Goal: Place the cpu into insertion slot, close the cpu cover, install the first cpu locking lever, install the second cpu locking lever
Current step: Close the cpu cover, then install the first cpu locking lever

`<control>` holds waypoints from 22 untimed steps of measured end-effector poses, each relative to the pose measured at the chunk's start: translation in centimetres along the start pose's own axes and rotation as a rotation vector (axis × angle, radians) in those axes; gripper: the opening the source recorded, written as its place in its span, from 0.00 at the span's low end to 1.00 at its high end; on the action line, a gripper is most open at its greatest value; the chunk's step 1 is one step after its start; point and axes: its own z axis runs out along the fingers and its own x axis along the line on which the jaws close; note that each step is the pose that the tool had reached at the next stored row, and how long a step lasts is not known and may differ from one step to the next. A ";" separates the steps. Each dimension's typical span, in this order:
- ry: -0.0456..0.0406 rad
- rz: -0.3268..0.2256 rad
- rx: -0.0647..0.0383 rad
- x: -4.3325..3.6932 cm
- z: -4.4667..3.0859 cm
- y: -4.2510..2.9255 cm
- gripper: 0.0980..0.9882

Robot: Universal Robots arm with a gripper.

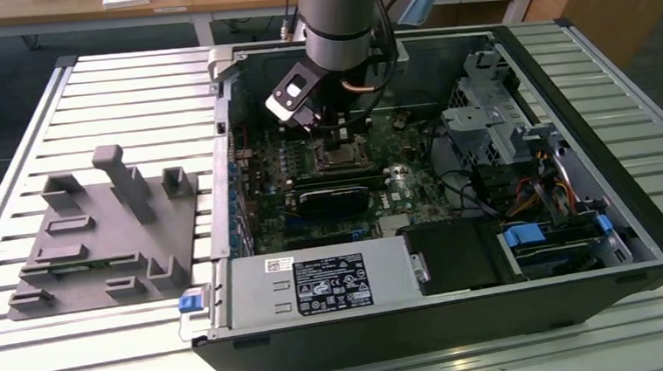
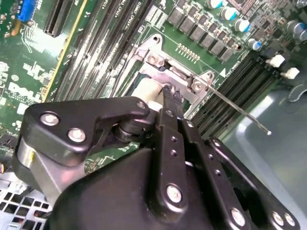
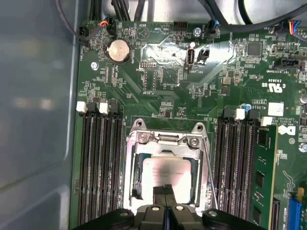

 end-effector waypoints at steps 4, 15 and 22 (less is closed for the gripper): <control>-0.0002 0.000 0.000 -0.01 -0.01 0.20 0.01; -0.0001 0.000 0.000 -0.05 -0.01 1.02 0.01; -0.0001 0.000 0.000 -0.04 -0.12 1.04 0.01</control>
